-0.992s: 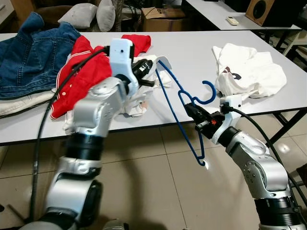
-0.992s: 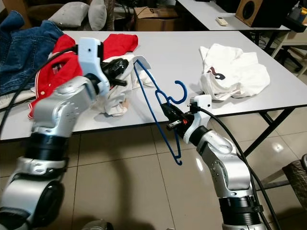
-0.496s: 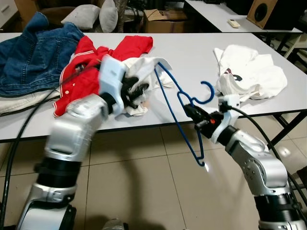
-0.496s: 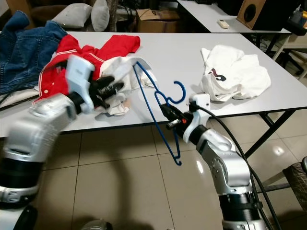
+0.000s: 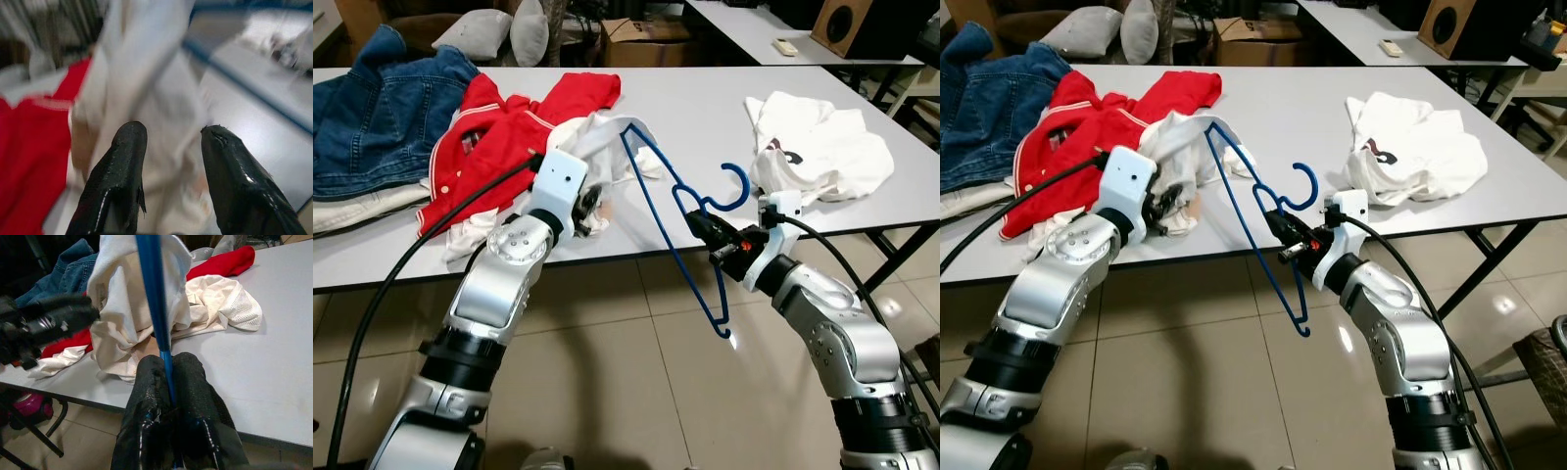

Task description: Hang hanger

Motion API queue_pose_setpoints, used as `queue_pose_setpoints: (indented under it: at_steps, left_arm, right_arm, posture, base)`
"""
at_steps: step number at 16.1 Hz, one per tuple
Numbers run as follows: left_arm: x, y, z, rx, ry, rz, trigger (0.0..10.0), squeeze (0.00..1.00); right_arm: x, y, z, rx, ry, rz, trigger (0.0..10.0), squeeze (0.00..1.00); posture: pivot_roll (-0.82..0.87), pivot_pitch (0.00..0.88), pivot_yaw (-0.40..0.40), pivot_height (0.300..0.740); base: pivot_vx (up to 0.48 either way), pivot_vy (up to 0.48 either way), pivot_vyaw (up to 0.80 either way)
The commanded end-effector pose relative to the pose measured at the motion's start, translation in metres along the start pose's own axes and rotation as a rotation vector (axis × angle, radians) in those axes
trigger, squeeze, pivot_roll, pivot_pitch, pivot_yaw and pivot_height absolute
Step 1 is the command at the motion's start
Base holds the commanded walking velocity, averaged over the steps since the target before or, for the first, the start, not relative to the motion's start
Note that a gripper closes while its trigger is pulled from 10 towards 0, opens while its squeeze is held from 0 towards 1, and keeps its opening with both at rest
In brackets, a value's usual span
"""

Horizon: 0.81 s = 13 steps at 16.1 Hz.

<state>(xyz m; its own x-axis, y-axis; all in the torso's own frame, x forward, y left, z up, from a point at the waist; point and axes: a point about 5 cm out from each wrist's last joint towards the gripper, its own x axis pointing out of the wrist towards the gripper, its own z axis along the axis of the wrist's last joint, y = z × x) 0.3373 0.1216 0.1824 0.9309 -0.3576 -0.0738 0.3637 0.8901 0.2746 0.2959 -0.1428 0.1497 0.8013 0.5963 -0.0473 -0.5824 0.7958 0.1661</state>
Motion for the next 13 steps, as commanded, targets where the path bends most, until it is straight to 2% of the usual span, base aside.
queue_pose_setpoints:
  at_steps: [1,2,3,5,7,10,13]
  left_arm:
    - [-0.006,-0.008,0.003,0.02,-0.043,-0.08,10.0,0.0]
    - [-0.007,-0.011,0.002,0.025,-0.038,-0.11,10.0,0.0]
    - [-0.014,-0.014,-0.011,0.091,-0.008,-0.175,10.0,0.0]
    - [-0.019,-0.011,-0.015,0.102,-0.023,-0.177,10.0,0.0]
    - [-0.017,-0.007,-0.016,0.109,-0.033,-0.128,10.0,0.0]
    - [-0.006,-0.005,-0.009,0.099,-0.101,-0.031,10.0,0.0]
    - [0.0,-0.002,-0.008,0.144,-0.145,0.052,10.0,0.0]
  right_arm:
    - [-0.002,-0.002,0.006,0.0,-0.024,-0.007,10.0,0.0]
    - [-0.002,-0.002,0.006,0.0,-0.023,-0.008,10.0,0.0]
    - [0.0,-0.001,0.006,0.002,-0.023,-0.006,10.0,0.0]
    - [0.001,-0.001,0.006,0.003,-0.023,-0.001,10.0,0.0]
    - [0.001,-0.001,0.006,0.003,-0.022,0.001,10.0,0.0]
    - [0.001,0.001,0.005,0.003,-0.02,0.003,10.0,0.0]
    - [0.0,0.003,0.005,0.003,-0.019,0.006,10.0,0.0]
  posture:
    - [-0.03,0.0,-0.054,0.74]
    - [-0.03,0.0,-0.054,0.74]
    - [-0.02,0.0,-0.056,0.74]
    - [-0.02,0.0,-0.056,0.74]
    - [-0.02,0.0,-0.055,0.74]
    - [-0.02,0.0,-0.049,0.74]
    - [-0.03,0.0,-0.049,0.74]
  base:
    - [0.0,0.0,0.0]
    - [0.0,0.0,0.0]
    - [0.0,0.0,0.0]
    - [0.0,0.0,0.0]
    - [0.0,0.0,0.0]
    - [0.0,0.0,0.0]
    - [0.0,0.0,0.0]
